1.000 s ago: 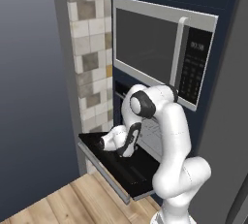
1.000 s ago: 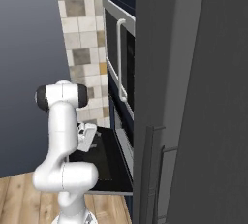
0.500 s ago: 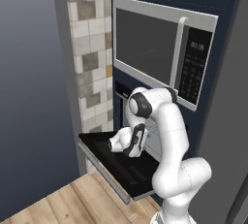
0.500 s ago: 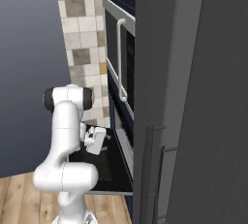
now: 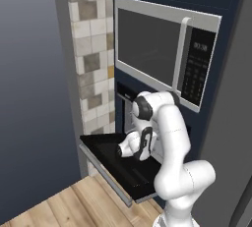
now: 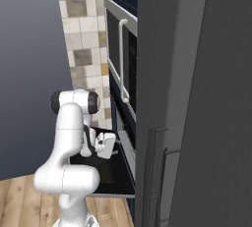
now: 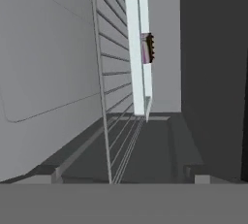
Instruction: Take the baked cake out of the oven and place it on the plate for cooling. Then close the oven door.
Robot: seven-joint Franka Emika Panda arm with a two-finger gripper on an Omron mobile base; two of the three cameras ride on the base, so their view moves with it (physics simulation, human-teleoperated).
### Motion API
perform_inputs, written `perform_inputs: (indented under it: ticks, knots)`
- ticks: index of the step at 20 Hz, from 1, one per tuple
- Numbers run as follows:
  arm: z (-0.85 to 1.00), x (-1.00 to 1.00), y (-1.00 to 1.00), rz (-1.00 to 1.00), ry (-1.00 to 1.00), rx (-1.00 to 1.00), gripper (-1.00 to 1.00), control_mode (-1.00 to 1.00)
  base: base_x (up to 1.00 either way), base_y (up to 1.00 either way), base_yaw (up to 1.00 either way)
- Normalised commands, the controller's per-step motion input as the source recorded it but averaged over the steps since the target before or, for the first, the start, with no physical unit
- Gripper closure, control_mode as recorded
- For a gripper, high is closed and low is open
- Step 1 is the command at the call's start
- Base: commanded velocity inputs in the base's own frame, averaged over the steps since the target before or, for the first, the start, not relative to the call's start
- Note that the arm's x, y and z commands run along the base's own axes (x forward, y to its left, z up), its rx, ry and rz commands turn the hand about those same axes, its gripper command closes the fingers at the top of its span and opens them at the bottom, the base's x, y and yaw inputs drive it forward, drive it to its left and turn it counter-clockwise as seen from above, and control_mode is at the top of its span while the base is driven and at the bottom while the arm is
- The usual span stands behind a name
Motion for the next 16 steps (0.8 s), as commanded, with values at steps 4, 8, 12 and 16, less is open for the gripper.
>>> perform_inputs:
  ticks: [4,8,12,16]
  knots:
    - [-0.20,0.28,-0.29,0.00,-0.09,-0.01,-1.00,-1.00,0.00,0.00,0.00]
    - [-0.15,0.30,-0.32,0.00,-0.09,0.00,-1.00,-1.00,0.00,0.00,0.00]
    - [-0.13,0.25,-0.34,0.00,-0.08,0.00,-1.00,-1.00,0.00,0.00,0.00]
    - [-0.19,0.29,-0.32,0.00,-0.05,0.00,-1.00,-1.00,0.00,0.00,0.00]
